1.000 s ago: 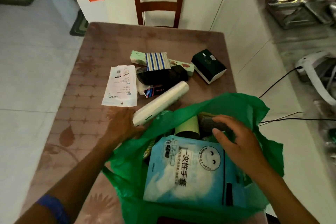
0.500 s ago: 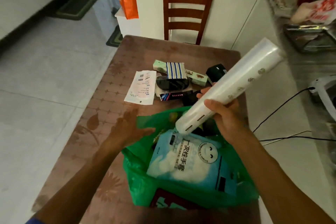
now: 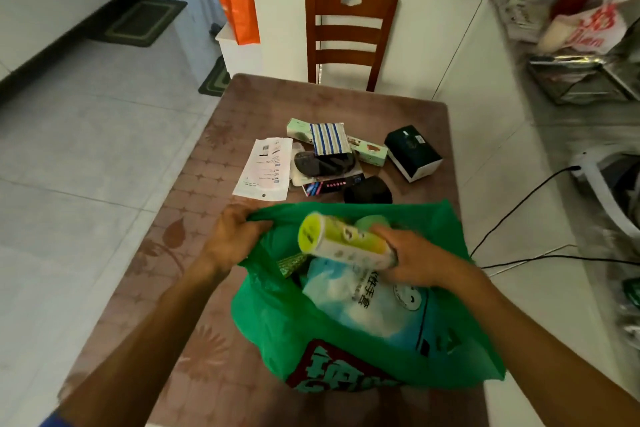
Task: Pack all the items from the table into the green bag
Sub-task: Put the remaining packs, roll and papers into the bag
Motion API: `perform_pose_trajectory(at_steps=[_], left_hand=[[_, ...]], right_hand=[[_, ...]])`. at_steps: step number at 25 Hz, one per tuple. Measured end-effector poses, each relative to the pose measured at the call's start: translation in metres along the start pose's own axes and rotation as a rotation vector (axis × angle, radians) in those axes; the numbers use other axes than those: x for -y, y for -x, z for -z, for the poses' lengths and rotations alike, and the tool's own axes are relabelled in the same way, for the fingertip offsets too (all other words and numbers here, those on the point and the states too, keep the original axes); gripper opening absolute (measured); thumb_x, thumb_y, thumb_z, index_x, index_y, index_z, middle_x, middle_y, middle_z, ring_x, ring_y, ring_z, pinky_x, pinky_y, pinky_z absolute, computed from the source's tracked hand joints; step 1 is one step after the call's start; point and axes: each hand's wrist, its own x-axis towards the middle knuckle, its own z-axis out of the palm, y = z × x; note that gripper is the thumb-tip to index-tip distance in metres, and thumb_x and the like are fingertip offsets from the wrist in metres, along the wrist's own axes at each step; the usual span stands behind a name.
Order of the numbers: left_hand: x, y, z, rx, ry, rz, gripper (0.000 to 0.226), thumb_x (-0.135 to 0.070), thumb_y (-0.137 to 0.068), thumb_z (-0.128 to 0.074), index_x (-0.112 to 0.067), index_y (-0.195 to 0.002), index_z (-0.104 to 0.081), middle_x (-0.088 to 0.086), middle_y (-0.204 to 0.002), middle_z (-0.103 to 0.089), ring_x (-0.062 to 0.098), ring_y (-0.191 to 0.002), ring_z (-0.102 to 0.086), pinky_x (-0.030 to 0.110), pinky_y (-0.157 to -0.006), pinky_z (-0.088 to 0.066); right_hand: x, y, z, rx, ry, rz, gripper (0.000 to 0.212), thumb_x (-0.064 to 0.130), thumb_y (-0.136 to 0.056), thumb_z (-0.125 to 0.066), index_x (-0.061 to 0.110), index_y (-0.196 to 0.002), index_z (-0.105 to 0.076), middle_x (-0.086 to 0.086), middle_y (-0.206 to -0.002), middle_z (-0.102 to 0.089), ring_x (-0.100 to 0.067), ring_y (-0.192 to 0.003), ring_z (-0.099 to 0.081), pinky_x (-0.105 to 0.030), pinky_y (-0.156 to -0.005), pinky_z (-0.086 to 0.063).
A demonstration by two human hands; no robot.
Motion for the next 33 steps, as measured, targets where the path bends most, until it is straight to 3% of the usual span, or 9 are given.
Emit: perform_pose_trajectory(at_steps=[5,16,18,20,22,24,26,29,33], left_hand=[[0.001,0.002,0.003,0.195,-0.092,-0.098,0.016,-0.021,-0.09,-0.062,-0.009,-0.097,-0.07,0.014,-0.087,-0.072,0.032,-0.075,-0.07,0.051,-0.069,-0.057],[-0.004,-0.01,-0.012,0.023,-0.204,-0.394,0.018,-0.026,-0.088,-0.064,-0.013,-0.077,-0.067,0.008,-0.067,-0.066,0.022,-0.053,-0.058,0.044,-0.051,-0.051],[-0.004,-0.014,-0.011,0.028,-0.171,-0.366,0.016,-0.025,-0.088,-0.064,-0.013,-0.078,-0.068,0.009,-0.066,-0.067,0.023,-0.052,-0.06,0.046,-0.05,-0.052],[-0.002,-0.017,-0.009,0.041,-0.145,-0.353,0.014,-0.024,-0.088,-0.064,-0.013,-0.08,-0.068,0.009,-0.065,-0.066,0.022,-0.049,-0.058,0.044,-0.048,-0.051],[-0.001,-0.016,-0.013,0.042,-0.152,-0.349,0.013,-0.025,-0.09,-0.062,-0.016,-0.081,-0.067,0.006,-0.066,-0.066,0.018,-0.05,-0.058,0.038,-0.048,-0.05],[-0.002,-0.016,-0.02,0.036,-0.119,-0.336,0.012,-0.025,-0.091,-0.059,-0.019,-0.082,-0.064,-0.001,-0.072,-0.065,0.01,-0.056,-0.058,0.025,-0.049,-0.047],[-0.004,-0.014,-0.028,0.013,-0.064,-0.326,0.012,-0.024,-0.093,-0.056,-0.02,-0.085,-0.063,-0.003,-0.082,-0.065,0.008,-0.069,-0.061,0.021,-0.057,-0.048],[-0.008,-0.011,-0.034,-0.051,0.033,-0.273,0.017,-0.021,-0.096,-0.051,-0.008,-0.089,-0.06,0.006,-0.087,-0.066,0.025,-0.079,-0.065,0.039,-0.064,-0.057],[-0.03,-0.008,-0.015,-0.205,0.159,-0.414,0.016,-0.015,-0.095,-0.052,-0.004,-0.092,-0.062,0.008,-0.091,-0.067,0.028,-0.082,-0.064,0.036,-0.067,-0.055]], right_hand=[[-0.03,-0.006,-0.033,-0.155,0.0,-0.166,0.063,0.017,-0.077,-0.062,0.024,-0.134,-0.036,-0.01,-0.123,-0.057,-0.027,-0.106,-0.058,-0.04,-0.084,-0.051],[0.006,-0.06,-0.065,0.025,0.547,-0.112,0.078,0.023,-0.089,-0.048,0.027,-0.152,-0.002,0.001,-0.161,-0.009,-0.034,-0.14,-0.018,-0.06,-0.109,-0.018],[0.01,-0.053,-0.054,0.022,0.418,-0.006,0.072,0.016,-0.089,-0.047,0.025,-0.152,-0.013,-0.001,-0.16,-0.017,-0.032,-0.141,-0.02,-0.056,-0.111,-0.022],[0.008,-0.035,-0.03,-0.295,0.285,0.049,0.062,0.012,-0.085,-0.054,0.021,-0.145,-0.036,-0.004,-0.151,-0.036,-0.029,-0.136,-0.032,-0.049,-0.11,-0.03],[-0.016,-0.015,-0.002,-0.655,0.366,-0.219,0.073,0.026,-0.082,-0.063,0.023,-0.145,-0.028,-0.007,-0.154,-0.029,-0.03,-0.137,-0.029,-0.051,-0.11,-0.03],[-0.046,0.003,0.009,-0.645,0.289,-0.625,0.101,0.041,-0.073,-0.071,0.024,-0.149,-0.007,-0.012,-0.157,-0.018,-0.038,-0.138,-0.027,-0.056,-0.107,-0.028],[-0.067,0.009,-0.001,-0.538,-0.043,-0.78,0.092,0.033,-0.072,-0.068,0.022,-0.148,-0.017,-0.018,-0.142,-0.043,-0.037,-0.117,-0.051,-0.048,-0.097,-0.044],[-0.068,0.014,-0.009,-0.685,-0.411,-0.637,0.051,0.003,-0.083,-0.05,0.016,-0.132,-0.051,-0.018,-0.116,-0.064,-0.023,-0.079,-0.059,-0.028,-0.064,-0.049],[-0.033,0.036,0.027,-1.053,-0.747,-0.301,0.042,-0.012,-0.082,-0.039,0.022,-0.087,-0.063,-0.002,-0.085,-0.067,-0.012,-0.073,-0.06,-0.015,-0.057,-0.051]])
